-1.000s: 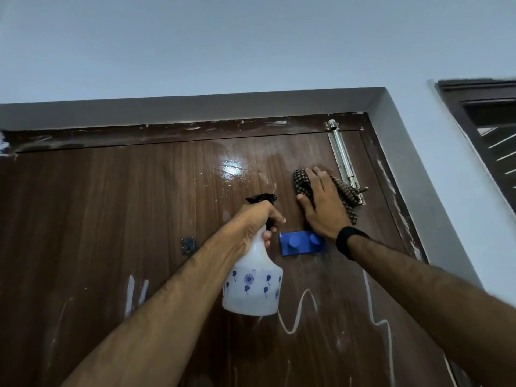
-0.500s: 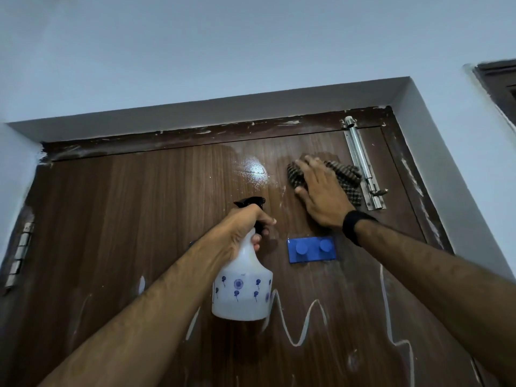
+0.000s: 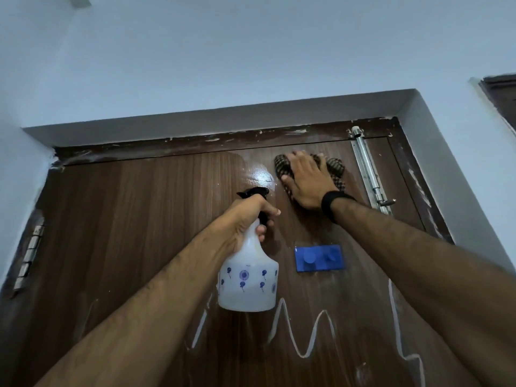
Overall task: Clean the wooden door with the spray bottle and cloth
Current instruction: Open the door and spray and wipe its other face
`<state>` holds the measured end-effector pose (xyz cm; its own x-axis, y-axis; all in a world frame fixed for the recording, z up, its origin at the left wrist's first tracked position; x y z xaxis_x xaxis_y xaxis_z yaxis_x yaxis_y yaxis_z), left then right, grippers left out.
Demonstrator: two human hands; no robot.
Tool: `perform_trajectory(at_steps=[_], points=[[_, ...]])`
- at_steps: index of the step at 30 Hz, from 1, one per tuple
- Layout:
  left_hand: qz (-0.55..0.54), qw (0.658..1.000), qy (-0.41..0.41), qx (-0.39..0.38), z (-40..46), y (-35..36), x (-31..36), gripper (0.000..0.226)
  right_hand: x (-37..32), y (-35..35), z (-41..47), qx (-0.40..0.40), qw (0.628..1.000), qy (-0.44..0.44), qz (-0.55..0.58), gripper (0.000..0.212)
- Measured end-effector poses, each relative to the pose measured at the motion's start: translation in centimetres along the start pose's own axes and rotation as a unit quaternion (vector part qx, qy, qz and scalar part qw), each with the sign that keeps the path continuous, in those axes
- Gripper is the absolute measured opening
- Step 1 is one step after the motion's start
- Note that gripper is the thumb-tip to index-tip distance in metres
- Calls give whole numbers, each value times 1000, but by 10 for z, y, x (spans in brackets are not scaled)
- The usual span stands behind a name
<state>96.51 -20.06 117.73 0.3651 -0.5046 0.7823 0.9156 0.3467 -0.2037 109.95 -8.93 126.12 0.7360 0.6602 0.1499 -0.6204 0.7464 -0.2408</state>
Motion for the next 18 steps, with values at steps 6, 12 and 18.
perform_trajectory(at_steps=[6,12,18], points=[[-4,1000,4,-10,5,-28,-1,16,-63,19,15,2,998,-57,20,65],[-26,999,-19,-10,13,-30,-17,12,-85,36,9,-34,989,-145,6,70],[-16,1000,-3,-24,10,-20,-6,7,-7,-5,22,36,998,31,42,59]])
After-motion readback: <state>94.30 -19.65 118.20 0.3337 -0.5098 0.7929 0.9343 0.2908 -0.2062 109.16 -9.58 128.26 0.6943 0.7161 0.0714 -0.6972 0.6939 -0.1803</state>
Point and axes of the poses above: each hand's wrist, its own z-axis towards the middle knuckle, its own y-axis out of the palm, x = y × z, the point moved 4 cm from there along z, towards the middle knuckle, and after that the axes turned 4 degrees about z, right-handed, at the moved point
